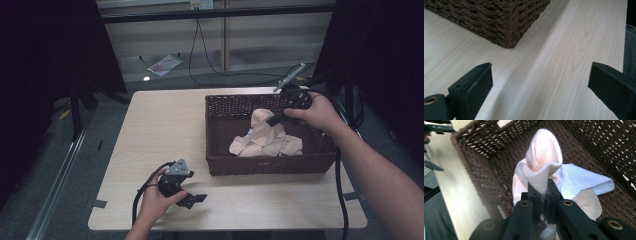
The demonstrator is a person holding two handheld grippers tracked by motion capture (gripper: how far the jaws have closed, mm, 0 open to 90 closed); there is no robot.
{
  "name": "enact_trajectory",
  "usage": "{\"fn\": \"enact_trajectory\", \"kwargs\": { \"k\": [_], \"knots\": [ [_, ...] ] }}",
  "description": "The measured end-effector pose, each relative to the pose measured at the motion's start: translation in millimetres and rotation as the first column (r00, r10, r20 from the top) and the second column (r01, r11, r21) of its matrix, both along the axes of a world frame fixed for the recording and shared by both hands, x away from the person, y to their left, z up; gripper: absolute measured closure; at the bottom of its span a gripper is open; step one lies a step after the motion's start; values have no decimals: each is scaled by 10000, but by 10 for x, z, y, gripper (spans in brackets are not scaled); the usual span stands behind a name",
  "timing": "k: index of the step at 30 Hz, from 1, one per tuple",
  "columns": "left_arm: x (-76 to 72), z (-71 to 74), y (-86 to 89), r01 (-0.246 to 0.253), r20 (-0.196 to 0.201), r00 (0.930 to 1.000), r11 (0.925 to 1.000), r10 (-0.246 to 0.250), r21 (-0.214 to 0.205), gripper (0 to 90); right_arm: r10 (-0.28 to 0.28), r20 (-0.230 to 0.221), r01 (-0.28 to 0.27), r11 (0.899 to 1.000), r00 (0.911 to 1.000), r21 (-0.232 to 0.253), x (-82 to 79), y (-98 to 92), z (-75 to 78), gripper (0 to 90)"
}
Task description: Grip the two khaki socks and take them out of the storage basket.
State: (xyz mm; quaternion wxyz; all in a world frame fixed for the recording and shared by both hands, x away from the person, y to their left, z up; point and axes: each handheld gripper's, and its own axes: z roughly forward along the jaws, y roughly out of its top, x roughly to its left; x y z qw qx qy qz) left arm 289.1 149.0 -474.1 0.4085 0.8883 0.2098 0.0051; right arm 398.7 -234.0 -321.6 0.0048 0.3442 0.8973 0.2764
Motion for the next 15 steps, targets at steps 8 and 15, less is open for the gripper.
{"fn": "enact_trajectory", "kwargs": {
  "k": [8,15],
  "knots": [
    [0,-15,-15,33,-74,10000,10000,-34,-69,52,350,-111,-346,9989,9993,326,-161,-21,188,863],
    [3,-2,-3,22,-53,10000,10000,-22,9,52,625,-117,-615,9957,9980,695,-286,-33,301,863]
  ]
}}
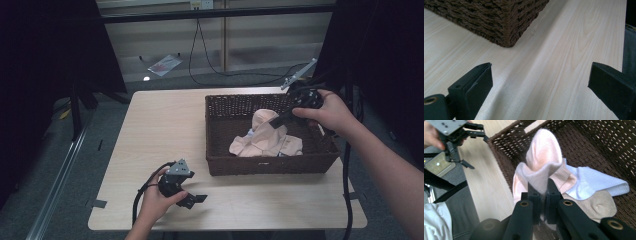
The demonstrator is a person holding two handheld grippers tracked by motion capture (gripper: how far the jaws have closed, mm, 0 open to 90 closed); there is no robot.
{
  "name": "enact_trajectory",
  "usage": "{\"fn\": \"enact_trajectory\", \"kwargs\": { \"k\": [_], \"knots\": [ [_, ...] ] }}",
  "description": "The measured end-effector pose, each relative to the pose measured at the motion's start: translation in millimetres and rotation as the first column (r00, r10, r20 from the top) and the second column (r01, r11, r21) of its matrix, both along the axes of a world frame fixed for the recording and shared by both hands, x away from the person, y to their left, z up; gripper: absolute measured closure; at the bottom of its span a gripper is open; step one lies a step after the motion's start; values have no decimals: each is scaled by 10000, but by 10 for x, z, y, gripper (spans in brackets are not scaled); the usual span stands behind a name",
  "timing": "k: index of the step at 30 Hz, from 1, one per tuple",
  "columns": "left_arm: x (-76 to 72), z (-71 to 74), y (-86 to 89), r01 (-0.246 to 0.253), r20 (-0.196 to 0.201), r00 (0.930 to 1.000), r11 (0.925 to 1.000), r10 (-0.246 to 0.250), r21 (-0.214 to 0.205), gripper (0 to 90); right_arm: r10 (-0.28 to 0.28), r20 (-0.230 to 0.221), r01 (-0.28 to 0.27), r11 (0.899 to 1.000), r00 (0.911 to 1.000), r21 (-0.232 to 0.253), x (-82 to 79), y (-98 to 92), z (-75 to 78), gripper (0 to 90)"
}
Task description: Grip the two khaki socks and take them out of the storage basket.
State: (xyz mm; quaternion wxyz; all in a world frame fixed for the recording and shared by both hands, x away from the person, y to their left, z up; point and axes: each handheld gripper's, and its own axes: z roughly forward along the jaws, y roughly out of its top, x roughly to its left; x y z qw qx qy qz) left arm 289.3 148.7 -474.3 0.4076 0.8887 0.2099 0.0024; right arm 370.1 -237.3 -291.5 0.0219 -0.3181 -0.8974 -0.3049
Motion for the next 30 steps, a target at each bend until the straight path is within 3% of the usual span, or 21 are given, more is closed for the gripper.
{"fn": "enact_trajectory", "kwargs": {
  "k": [7,14,30],
  "knots": [
    [3,1,0,0,-45,10000,10000,0,-63,52,553,23,-553,9984,9985,129,-168,41,92,863],
    [2,1,0,0,-64,10000,10000,0,-73,52,1014,49,-1015,9943,9948,324,-276,95,70,862],
    [5,5,7,-31,-71,10000,10000,31,-84,52,1968,-471,-1950,9800,9793,407,-490,247,-245,860]
  ]
}}
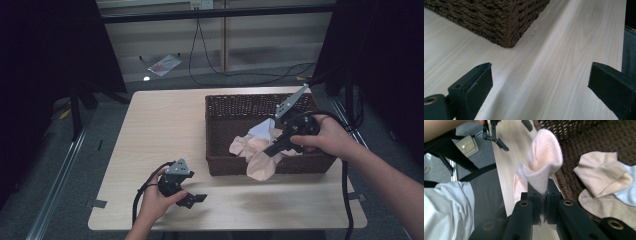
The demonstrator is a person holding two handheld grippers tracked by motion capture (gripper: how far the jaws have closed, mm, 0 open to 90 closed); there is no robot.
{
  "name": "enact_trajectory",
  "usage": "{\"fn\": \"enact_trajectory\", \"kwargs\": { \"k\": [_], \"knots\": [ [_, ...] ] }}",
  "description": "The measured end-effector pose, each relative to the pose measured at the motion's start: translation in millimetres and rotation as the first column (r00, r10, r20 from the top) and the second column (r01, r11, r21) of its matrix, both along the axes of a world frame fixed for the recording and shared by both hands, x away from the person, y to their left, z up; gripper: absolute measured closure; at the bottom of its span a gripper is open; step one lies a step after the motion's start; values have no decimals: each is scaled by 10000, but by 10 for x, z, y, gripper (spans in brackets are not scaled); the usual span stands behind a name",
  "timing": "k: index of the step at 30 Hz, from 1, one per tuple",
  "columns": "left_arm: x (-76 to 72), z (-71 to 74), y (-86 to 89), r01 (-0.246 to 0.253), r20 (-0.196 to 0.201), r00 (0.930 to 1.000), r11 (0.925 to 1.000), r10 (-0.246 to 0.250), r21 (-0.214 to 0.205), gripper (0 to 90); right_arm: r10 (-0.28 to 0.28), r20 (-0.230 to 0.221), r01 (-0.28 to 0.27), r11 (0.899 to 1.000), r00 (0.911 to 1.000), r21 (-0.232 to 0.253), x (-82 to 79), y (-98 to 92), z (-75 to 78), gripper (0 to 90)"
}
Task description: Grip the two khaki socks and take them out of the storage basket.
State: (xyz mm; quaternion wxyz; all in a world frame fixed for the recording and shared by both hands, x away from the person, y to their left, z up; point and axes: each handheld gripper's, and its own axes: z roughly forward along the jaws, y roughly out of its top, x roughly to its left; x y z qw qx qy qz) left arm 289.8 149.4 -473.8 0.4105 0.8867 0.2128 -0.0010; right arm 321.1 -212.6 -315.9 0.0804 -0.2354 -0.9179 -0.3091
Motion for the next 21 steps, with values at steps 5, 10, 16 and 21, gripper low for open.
{"fn": "enact_trajectory", "kwargs": {
  "k": [5,10,16,21],
  "knots": [
    [0,1,-2,12,-8,10000,10000,-12,71,52,271,-212,-278,9990,9994,-356,-25,69,-140,859],
    [0,3,2,-17,-8,10000,10000,17,61,52,403,-394,-427,9973,9984,-605,-38,127,-270,857],
    [-1,-1,-3,13,-24,10000,10000,-13,71,52,556,-655,-623,9924,9963,-1062,-59,233,-487,855],
    [-1,5,12,-27,-30,10000,10000,27,43,52,751,-790,-857,9864,9940,-1404,-68,312,-666,848]
  ]
}}
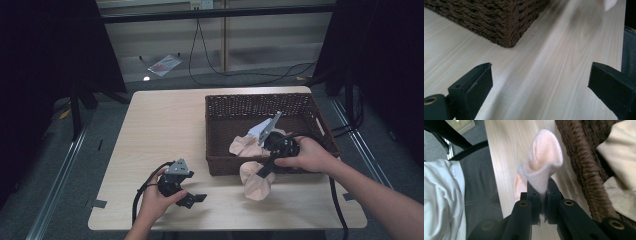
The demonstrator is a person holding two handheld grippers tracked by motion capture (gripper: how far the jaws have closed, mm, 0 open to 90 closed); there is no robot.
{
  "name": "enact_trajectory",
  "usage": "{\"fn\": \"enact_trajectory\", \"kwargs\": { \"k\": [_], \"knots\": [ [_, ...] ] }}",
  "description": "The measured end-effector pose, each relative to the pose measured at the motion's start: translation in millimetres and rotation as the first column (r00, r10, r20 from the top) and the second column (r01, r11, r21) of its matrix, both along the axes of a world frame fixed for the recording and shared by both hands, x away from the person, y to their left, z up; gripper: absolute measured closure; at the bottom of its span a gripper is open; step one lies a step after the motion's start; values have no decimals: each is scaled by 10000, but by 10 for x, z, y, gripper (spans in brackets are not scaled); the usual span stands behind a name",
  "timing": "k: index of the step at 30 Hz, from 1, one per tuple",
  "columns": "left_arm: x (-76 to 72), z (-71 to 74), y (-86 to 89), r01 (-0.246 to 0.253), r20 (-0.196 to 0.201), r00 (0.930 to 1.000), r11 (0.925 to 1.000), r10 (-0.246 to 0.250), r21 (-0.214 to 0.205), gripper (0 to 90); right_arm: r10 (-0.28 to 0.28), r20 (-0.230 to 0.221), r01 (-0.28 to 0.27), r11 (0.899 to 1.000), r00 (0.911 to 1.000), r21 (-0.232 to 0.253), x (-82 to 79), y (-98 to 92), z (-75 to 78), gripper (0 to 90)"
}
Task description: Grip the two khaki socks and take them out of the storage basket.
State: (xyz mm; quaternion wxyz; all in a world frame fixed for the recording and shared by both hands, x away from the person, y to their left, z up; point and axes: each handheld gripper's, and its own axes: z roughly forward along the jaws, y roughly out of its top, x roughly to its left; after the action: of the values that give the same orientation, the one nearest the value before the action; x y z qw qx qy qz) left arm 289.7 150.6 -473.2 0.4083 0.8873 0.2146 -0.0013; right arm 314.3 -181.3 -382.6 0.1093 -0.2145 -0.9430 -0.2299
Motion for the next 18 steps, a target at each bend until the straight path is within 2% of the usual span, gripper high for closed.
{"fn": "enact_trajectory", "kwargs": {
  "k": [5,9,10,13,15,18],
  "knots": [
    [-2,0,-2,15,6,10000,10000,-15,2,52,29,-100,-30,9999,9999,-128,-6,53,-147,799],
    [-4,0,-3,22,-18,10000,10000,-22,6,53,137,-209,-144,9994,9997,-310,-28,84,-188,740],
    [-2,-2,-3,18,1,10000,10000,-18,21,52,189,-76,-192,9991,9998,-385,-38,89,-174,698],
    [-2,-1,-3,7,-7,10000,10000,-7,22,53,174,-181,-181,9991,9997,-376,-42,74,-127,662],
    [-4,0,-5,24,-17,10000,10000,-24,24,53,154,-30,-155,9991,9999,-395,-38,55,-76,632],
    [-6,-2,-9,-6,-23,10000,10000,6,-14,52,82,139,-77,9993,9999,-364,-33,15,67,580]
  ]
}}
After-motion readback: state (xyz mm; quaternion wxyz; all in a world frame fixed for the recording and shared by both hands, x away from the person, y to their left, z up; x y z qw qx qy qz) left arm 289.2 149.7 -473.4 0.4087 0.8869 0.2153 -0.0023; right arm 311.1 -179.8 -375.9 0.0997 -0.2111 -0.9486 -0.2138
